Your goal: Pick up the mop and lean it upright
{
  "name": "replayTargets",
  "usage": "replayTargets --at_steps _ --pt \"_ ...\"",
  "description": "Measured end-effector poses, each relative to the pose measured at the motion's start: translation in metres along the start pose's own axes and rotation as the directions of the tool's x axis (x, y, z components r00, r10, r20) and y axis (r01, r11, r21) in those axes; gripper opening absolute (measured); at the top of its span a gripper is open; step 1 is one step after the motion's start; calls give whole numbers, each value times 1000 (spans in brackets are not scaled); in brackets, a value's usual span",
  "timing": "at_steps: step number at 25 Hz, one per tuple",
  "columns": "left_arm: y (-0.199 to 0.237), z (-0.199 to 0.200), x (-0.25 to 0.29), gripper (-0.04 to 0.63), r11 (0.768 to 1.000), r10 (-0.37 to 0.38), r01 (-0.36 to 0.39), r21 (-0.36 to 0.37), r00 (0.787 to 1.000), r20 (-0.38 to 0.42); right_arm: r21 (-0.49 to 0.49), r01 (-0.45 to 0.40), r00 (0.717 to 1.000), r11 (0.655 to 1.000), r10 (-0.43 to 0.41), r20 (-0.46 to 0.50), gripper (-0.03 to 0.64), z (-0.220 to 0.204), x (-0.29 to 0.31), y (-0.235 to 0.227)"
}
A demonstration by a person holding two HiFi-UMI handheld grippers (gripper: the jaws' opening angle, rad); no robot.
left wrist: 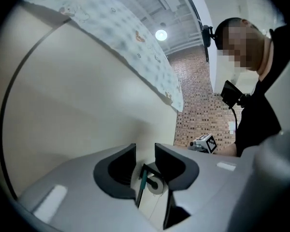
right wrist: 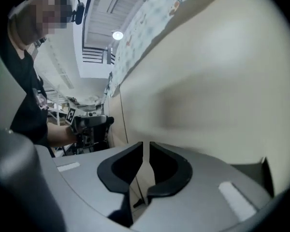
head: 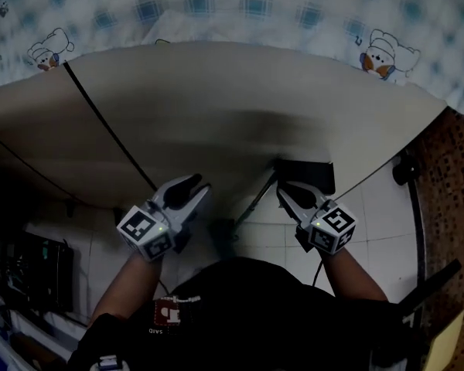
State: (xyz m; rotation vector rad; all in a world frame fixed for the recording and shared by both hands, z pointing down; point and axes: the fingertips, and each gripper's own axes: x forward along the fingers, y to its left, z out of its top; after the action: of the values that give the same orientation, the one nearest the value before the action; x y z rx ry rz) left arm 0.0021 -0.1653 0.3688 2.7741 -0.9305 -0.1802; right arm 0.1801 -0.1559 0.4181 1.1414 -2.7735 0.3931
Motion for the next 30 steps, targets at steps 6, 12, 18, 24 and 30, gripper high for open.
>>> replayTargets --at_steps 6,12,18,24,30 --pt "-10 53 13 97 1000 9 -8 -6 997 71 -33 105 992 994 -102 81 14 73 -39 -26" --pt "-18 73 20 43 999 6 -9 32 997 76 5 99 985 995 -99 140 14 115 -66 -33" --pt "-23 79 22 23 999 6 -9 47 998 69 -9 72 986 997 -70 153 12 128 -70 -28" --pt "-25 82 20 23 999 6 -9 51 997 73 -31 76 988 997 -71 137 12 128 -67 -26" --pt "-28 81 18 23 999 9 -12 47 997 71 -42 78 988 996 -72 138 12 125 -68 -26"
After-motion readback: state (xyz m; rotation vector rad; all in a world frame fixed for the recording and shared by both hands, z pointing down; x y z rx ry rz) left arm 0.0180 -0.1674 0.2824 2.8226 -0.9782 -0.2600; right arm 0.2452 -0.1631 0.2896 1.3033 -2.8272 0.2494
